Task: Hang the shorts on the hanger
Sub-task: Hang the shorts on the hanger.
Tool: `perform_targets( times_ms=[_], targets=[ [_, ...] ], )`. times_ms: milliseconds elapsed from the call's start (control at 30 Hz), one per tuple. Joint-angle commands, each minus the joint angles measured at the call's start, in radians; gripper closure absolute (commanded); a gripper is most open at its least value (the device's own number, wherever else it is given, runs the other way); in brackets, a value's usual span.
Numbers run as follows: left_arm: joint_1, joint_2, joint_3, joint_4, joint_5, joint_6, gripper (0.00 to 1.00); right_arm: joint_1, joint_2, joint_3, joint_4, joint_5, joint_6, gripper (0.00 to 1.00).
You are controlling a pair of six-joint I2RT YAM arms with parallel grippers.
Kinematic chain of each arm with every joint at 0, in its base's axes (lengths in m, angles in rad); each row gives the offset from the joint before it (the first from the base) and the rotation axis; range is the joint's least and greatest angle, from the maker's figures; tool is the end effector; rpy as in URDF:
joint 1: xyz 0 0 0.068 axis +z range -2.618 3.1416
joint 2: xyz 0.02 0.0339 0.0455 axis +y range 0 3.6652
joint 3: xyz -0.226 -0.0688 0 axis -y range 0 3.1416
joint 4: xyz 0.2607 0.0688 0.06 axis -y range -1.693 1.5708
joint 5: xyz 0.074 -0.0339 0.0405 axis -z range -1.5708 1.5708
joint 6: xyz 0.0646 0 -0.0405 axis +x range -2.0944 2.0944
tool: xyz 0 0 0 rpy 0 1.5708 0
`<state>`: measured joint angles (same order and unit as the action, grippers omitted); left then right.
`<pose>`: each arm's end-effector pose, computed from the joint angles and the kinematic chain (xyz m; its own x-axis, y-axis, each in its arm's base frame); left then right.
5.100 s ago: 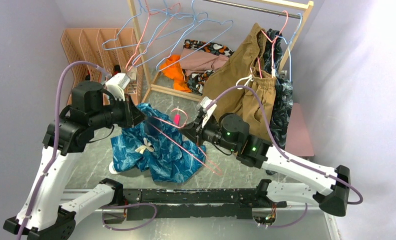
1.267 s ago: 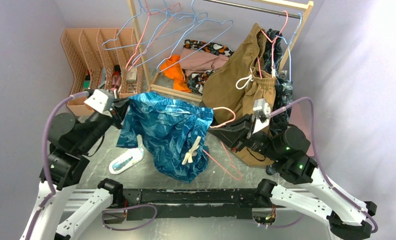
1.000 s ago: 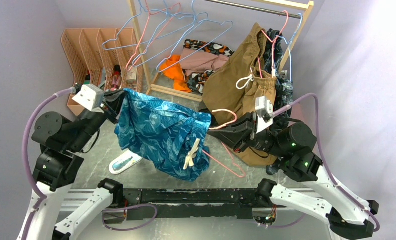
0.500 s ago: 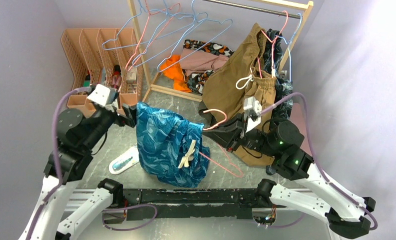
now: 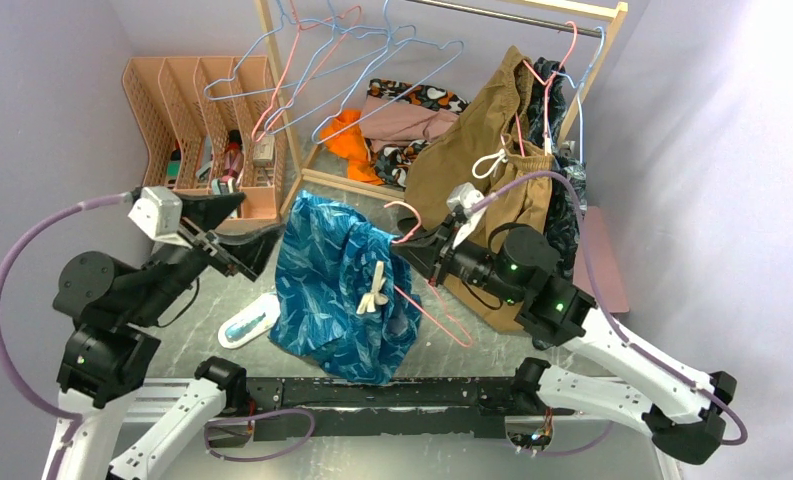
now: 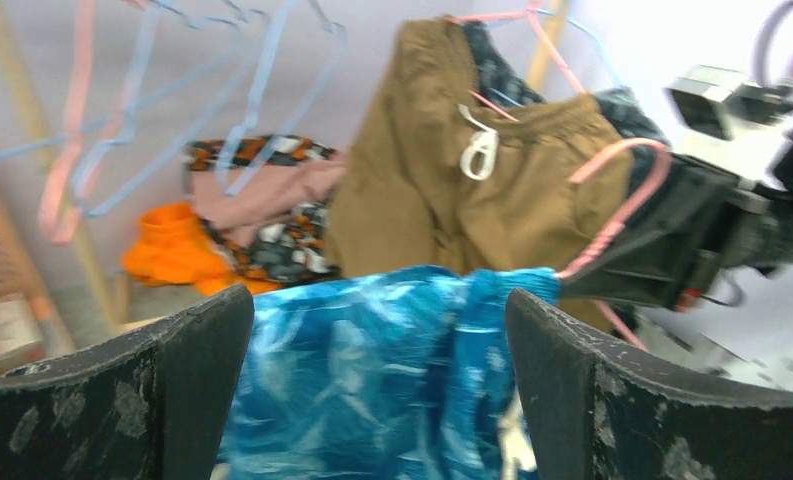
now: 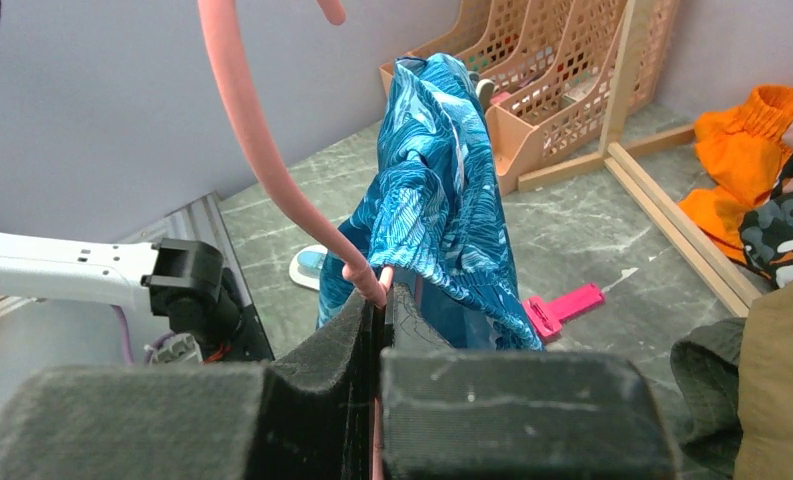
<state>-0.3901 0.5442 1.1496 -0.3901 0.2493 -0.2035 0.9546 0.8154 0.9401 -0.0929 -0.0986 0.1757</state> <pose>0.1237 -0.0681 0.4574 0.0740 -0.2422 -0.9674 0.6192 0.7716 -0.1458 0.1419 0.2114 0.3744 -0.1338 0.1120 -0.9847 -0.8588 0.4827 0.1716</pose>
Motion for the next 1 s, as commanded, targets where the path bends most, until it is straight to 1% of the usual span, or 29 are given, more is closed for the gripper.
perform_targets(
  times_ms=[0, 67, 133, 233, 267, 367, 467, 533, 633, 800, 900, 967],
  targets=[
    [-0.007, 0.050, -0.054, 0.099, 0.297, -0.149, 0.02, -0.002, 0.043, 0.015, 0.109, 0.022, 0.013, 1.00],
    [-0.007, 0.055, -0.102, 0.162, 0.337, -0.198, 0.04, 0.000, 0.067, 0.017, 0.144, 0.022, 0.030, 1.00],
    [-0.007, 0.052, -0.149, 0.198, 0.343, -0.217, 0.07, 0.001, 0.094, 0.019, 0.169, 0.018, 0.044, 1.00],
    [-0.007, 0.064, -0.183, 0.199, 0.339, -0.191, 0.15, 0.005, 0.136, 0.028, 0.191, 0.001, 0.053, 1.00],
    [-0.007, 0.067, -0.186, 0.187, 0.331, -0.157, 0.16, 0.006, 0.146, 0.033, 0.195, -0.010, 0.052, 1.00],
    [-0.007, 0.071, -0.169, 0.121, 0.307, -0.028, 0.12, 0.009, 0.168, 0.040, 0.210, -0.064, 0.032, 1.00],
    [-0.007, 0.075, -0.109, 0.033, 0.294, 0.149, 0.05, 0.009, 0.179, 0.051, 0.198, -0.128, 0.001, 1.00],
    [-0.017, 0.079, -0.069, -0.017, 0.287, 0.221, 0.02, 0.010, 0.176, 0.052, 0.181, -0.162, -0.018, 1.00],
    [-0.042, 0.075, -0.022, -0.087, 0.376, 0.283, 0.00, 0.009, 0.151, 0.021, 0.187, -0.245, -0.030, 1.00],
    [-0.056, 0.063, -0.027, -0.164, 0.548, 0.333, 0.01, 0.009, 0.095, -0.016, 0.164, -0.345, -0.046, 1.00],
    [-0.058, 0.086, -0.032, -0.186, 0.613, 0.343, 0.01, 0.009, 0.063, -0.023, 0.141, -0.407, -0.048, 1.00],
    [-0.058, 0.105, -0.040, -0.169, 0.676, 0.319, 0.01, 0.010, 0.046, -0.024, 0.123, -0.441, -0.046, 1.00]
  ],
)
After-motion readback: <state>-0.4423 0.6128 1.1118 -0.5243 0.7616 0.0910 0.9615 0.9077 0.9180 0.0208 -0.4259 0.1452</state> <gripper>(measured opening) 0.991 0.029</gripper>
